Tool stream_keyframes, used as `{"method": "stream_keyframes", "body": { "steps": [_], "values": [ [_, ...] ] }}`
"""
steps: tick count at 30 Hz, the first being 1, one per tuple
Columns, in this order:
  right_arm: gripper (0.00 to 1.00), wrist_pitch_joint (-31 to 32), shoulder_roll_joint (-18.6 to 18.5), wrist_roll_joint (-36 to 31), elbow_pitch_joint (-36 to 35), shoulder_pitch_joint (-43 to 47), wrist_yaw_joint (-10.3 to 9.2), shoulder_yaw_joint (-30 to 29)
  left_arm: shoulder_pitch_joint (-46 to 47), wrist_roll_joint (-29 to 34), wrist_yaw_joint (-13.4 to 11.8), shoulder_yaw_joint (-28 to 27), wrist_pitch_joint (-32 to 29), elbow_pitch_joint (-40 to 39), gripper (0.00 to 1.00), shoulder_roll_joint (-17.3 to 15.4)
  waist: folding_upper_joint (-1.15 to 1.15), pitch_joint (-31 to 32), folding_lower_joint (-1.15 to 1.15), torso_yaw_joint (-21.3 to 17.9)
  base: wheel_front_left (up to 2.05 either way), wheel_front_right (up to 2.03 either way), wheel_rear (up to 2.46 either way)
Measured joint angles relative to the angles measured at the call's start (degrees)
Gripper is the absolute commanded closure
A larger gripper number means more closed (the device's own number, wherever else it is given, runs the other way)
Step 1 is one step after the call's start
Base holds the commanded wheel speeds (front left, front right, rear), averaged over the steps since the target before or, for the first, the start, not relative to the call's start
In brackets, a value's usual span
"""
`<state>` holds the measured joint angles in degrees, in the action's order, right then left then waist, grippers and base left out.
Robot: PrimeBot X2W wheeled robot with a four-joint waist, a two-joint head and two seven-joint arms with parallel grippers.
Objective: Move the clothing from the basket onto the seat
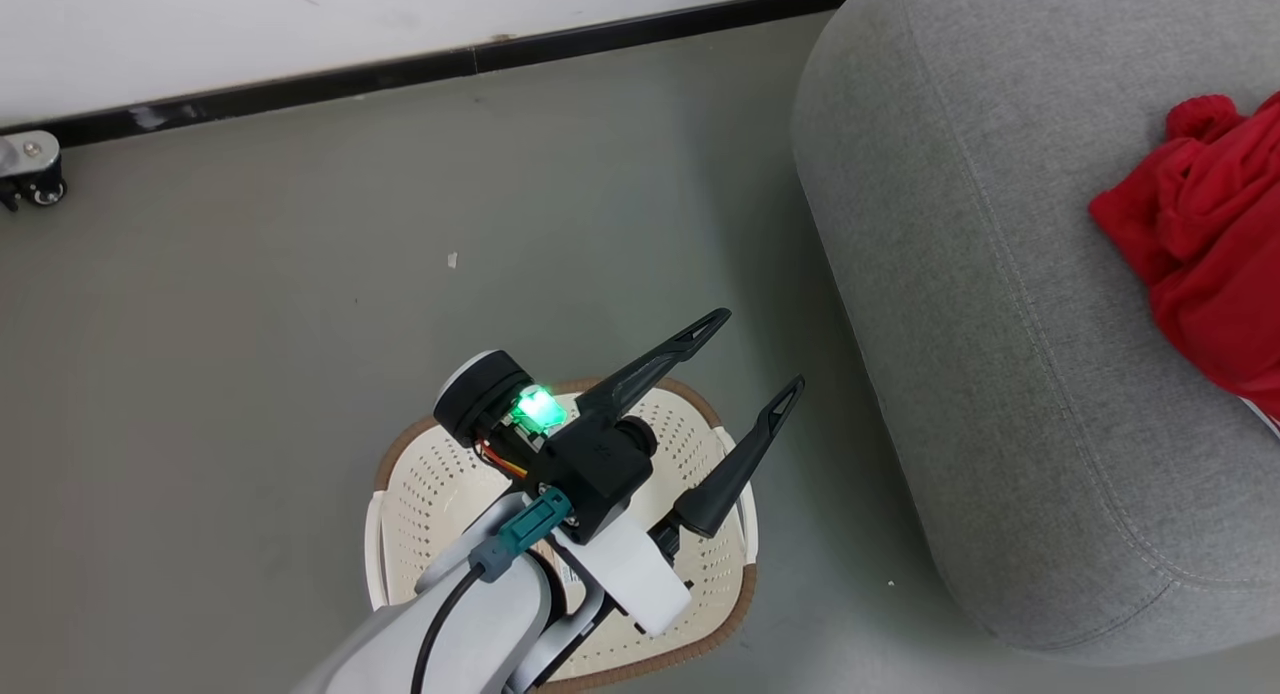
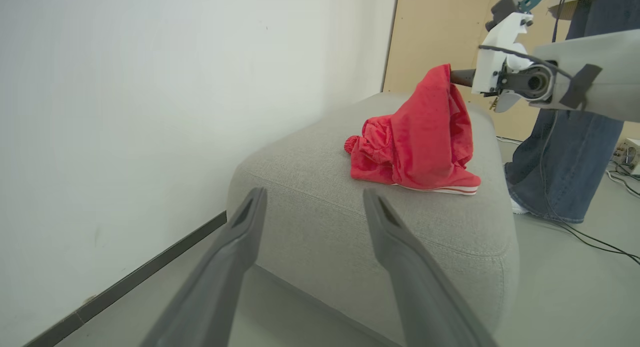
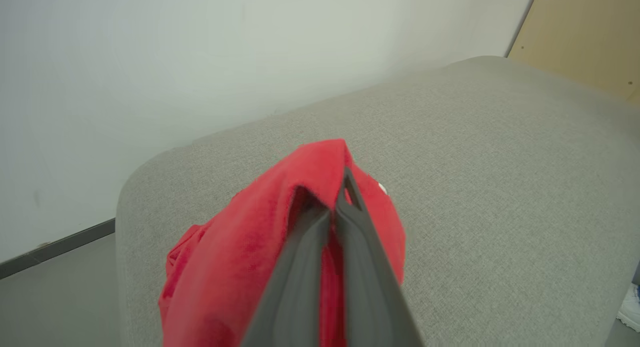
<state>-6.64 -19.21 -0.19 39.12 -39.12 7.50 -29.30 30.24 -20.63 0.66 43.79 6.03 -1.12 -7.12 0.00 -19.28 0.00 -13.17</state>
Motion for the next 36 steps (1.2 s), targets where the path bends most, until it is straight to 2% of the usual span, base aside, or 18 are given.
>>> {"method": "stream_keyframes", "body": {
  "steps": [1,5,6,7,11,22,26,36],
  "values": [
    [0.97,-0.1,0.0,-0.1,0.4,-0.1,0.00,-0.1,0.1,0.0,0.0,0.0,0.0,-0.1,0.00,0.0,0.00,-0.3,0.00,0.1,0.00,0.00,0.00],
    [0.45,-0.5,-0.1,-0.5,2.4,-0.3,0.00,-0.3,0.6,0.0,0.0,-0.1,0.0,-0.1,0.00,0.0,0.00,-1.2,0.00,0.2,0.00,0.00,0.00],
    [0.06,-0.5,-0.1,-0.5,2.8,-0.3,0.00,-0.3,0.8,0.1,0.0,-0.2,0.0,-0.1,0.00,0.0,0.00,-1.4,0.00,0.2,0.00,0.00,0.00],
    [0.00,-0.8,0.1,-0.6,2.9,-0.3,0.00,-0.2,1.1,0.1,0.0,-0.3,0.0,-0.1,0.00,0.0,0.00,-1.7,0.00,0.2,0.00,0.00,0.00],
    [0.00,-1.2,1.5,-1.1,3.8,-0.5,0.00,0.6,1.3,0.1,0.1,-0.7,0.1,0.0,0.00,-0.3,0.00,-2.0,0.00,-0.3,0.00,0.00,0.00],
    [0.00,-4.3,0.3,-0.4,4.1,-1.0,0.00,6.3,1.3,-0.1,0.6,-1.0,1.1,1.1,0.00,-0.2,0.00,-1.1,0.00,-2.1,0.00,0.00,0.00],
    [0.00,-5.2,-1.0,0.8,3.4,0.6,0.00,8.2,1.3,-0.6,1.0,-1.0,1.6,1.9,0.00,-0.2,0.00,-0.5,0.00,-3.4,0.00,0.00,0.00],
    [0.00,-6.0,-1.2,3.4,-0.9,4.8,0.01,12.1,1.3,-1.1,1.1,-1.4,2.7,3.0,0.00,0.0,0.00,1.4,0.00,-6.1,0.00,0.00,0.00]
  ]
}}
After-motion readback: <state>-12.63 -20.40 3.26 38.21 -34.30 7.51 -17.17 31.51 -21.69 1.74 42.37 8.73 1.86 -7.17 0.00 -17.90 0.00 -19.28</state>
